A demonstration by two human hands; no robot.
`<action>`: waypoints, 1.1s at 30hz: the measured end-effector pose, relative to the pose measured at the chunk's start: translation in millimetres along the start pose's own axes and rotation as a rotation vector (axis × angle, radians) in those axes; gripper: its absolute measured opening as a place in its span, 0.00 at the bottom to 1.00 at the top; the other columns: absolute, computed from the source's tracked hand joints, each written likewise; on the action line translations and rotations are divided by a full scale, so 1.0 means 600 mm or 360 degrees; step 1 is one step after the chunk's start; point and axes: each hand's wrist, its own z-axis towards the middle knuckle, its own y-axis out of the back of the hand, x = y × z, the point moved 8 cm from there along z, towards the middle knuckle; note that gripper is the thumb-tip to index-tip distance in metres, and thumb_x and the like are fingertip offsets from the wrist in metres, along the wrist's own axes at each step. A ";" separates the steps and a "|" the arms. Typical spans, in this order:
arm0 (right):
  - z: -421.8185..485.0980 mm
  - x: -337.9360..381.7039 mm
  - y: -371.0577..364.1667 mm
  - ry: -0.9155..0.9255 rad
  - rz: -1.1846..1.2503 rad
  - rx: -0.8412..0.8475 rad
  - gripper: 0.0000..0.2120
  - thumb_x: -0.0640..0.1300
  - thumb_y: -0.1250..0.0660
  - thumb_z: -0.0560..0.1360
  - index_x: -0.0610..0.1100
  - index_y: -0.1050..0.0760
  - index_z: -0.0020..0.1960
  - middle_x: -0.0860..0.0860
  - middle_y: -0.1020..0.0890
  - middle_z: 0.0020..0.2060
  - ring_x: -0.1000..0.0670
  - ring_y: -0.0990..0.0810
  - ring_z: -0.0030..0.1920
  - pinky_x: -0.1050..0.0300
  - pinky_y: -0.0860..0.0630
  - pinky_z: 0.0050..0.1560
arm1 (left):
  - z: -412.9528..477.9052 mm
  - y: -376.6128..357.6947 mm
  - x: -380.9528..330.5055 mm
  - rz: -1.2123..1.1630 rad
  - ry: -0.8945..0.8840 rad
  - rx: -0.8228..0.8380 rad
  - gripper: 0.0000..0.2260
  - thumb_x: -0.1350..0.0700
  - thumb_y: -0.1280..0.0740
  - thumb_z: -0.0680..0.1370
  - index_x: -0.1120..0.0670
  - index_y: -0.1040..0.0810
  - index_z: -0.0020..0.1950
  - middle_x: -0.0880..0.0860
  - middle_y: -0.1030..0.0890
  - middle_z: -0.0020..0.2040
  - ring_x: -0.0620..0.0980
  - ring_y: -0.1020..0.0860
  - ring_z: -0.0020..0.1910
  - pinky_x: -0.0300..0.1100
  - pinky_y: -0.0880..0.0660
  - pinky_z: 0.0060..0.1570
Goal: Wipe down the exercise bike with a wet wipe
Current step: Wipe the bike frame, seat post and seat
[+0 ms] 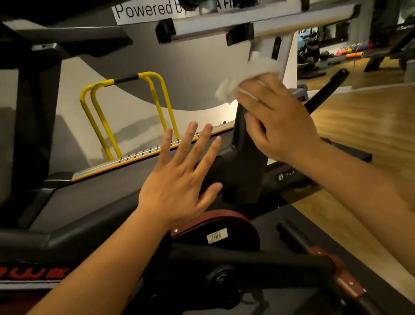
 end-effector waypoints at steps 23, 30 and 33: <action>0.009 -0.026 -0.028 -0.0665 -0.0129 0.0019 0.30 0.52 0.46 0.80 0.44 0.48 0.79 0.42 0.47 0.78 0.40 0.51 0.78 0.39 0.50 0.76 | -0.001 0.005 0.003 -0.0024 0.0075 0.0013 0.34 0.37 0.53 0.81 0.55 0.53 0.81 0.57 0.55 0.81 0.58 0.58 0.80 0.66 0.53 0.75; -0.064 -0.006 -0.021 -0.0943 0.0285 -0.0097 0.27 0.51 0.48 0.82 0.43 0.46 0.78 0.45 0.44 0.78 0.47 0.49 0.78 0.46 0.45 0.77 | 0.002 0.006 0.011 -0.0033 0.0174 -0.0005 0.36 0.35 0.55 0.81 0.57 0.56 0.81 0.57 0.57 0.81 0.59 0.59 0.80 0.65 0.55 0.75; -0.176 0.086 -0.067 -0.0675 0.0292 0.0196 0.28 0.50 0.45 0.80 0.38 0.40 0.76 0.40 0.40 0.76 0.43 0.46 0.77 0.44 0.43 0.76 | 0.002 0.006 0.009 -0.0047 0.0164 0.0003 0.36 0.35 0.55 0.81 0.57 0.56 0.81 0.57 0.56 0.81 0.59 0.59 0.80 0.66 0.55 0.75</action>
